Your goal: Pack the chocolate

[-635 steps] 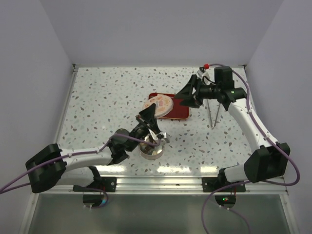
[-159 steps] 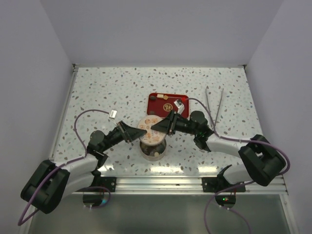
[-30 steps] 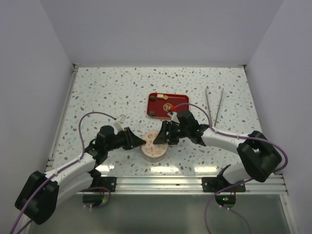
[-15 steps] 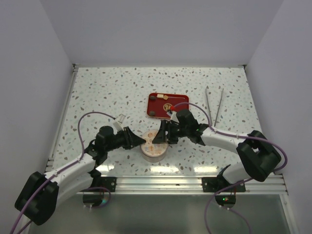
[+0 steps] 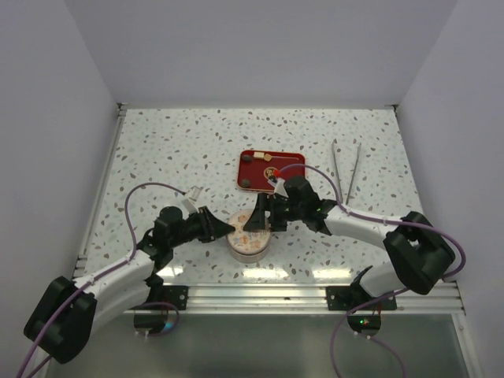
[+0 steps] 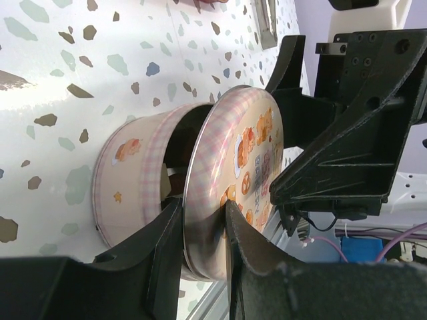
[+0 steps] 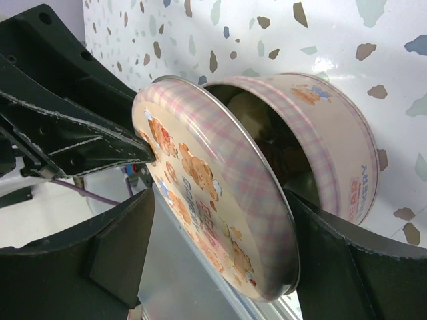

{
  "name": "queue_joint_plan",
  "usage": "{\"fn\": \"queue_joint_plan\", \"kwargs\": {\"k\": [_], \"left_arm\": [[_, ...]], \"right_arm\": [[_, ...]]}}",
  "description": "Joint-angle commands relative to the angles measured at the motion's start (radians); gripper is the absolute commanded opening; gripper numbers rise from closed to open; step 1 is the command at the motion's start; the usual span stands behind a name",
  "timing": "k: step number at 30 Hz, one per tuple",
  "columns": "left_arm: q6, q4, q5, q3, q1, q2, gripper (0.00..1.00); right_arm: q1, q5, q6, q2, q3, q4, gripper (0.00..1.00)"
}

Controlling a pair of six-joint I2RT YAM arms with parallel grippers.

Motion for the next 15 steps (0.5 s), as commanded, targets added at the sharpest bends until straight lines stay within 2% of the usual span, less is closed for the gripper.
{"fn": "queue_joint_plan", "kwargs": {"k": [1, 8, 15], "left_arm": [[0.062, -0.083, -0.095, -0.039, 0.003, 0.025, 0.19], [0.037, -0.069, -0.077, -0.047, 0.003, 0.034, 0.19], [-0.021, 0.019, -0.022, -0.065, 0.003, 0.046, 0.18]], "right_arm": [[0.001, 0.042, -0.038, -0.022, -0.007, -0.035, 0.79], [0.001, 0.039, -0.038, -0.068, -0.010, 0.005, 0.80], [0.001, 0.001, -0.020, -0.098, -0.020, 0.055, 0.80]]}}
